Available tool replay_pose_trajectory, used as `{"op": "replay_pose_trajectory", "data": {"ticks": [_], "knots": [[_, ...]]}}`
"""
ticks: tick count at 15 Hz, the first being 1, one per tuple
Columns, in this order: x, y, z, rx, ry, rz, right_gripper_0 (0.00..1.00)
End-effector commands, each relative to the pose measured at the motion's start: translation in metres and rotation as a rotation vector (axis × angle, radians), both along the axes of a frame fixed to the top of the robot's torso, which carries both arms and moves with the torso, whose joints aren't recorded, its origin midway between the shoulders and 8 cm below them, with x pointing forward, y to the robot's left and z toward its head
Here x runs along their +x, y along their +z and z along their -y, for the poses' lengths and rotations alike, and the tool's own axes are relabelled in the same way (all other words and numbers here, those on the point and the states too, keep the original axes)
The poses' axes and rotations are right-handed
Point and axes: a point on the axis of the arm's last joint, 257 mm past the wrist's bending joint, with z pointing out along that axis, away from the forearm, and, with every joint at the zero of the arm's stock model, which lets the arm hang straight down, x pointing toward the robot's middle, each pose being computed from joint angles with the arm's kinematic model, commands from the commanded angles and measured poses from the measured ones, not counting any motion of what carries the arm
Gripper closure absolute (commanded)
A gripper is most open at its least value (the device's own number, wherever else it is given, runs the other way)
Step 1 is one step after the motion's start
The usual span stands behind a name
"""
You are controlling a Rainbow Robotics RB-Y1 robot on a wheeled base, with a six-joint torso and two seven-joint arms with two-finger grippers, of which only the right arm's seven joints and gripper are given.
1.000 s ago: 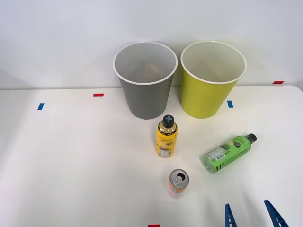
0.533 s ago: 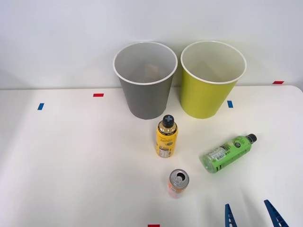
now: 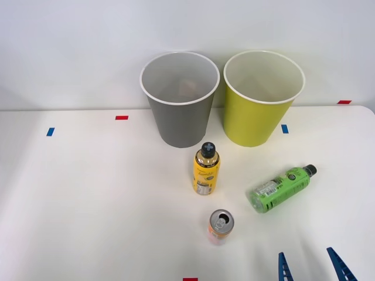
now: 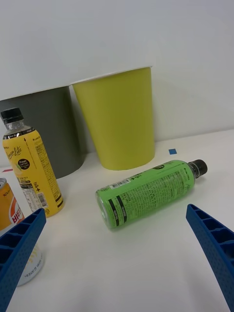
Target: Put cans in the gray bin, plastic bottles in the light green bin
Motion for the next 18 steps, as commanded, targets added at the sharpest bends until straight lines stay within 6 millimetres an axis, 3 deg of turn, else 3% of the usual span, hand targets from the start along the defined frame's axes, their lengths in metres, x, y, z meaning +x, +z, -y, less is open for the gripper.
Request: {"op": "replay_pose_trajectory", "data": {"ticks": [1,12,13,14,18], "knots": [[0.0,0.0,0.0,0.0,0.0,0.0,0.0],[0.0,0.0,0.0,0.0,0.0,0.0,0.0],[-0.002,-0.02,0.002,0.003,-0.013,-0.051,0.0],[-0.004,-0.027,0.0,0.008,-0.008,-0.067,0.0],[-0.004,-0.003,-0.002,-0.01,-0.018,-0.039,0.0]]}}
